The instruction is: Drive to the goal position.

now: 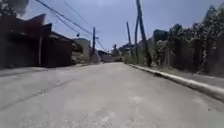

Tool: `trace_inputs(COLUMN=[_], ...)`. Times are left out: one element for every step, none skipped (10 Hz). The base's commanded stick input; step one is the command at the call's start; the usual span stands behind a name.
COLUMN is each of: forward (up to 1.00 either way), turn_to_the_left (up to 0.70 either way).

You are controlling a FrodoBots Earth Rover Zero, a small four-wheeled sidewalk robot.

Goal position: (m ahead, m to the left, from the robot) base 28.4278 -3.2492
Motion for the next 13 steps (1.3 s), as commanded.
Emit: trace_inputs(forward=[1.00, 1.00, 1.00, 1.00, 1.00, 1.00, 1.00, 1.00, 1.00, 1.00, 1.00, 1.00, 1.00], turn_to_the_left=[0.02, -0.24, -0.36, -0.03, 0.03, 0.03, 0.03, 0.03, 0.03, 0.03, 0.02, -0.21, -0.37])
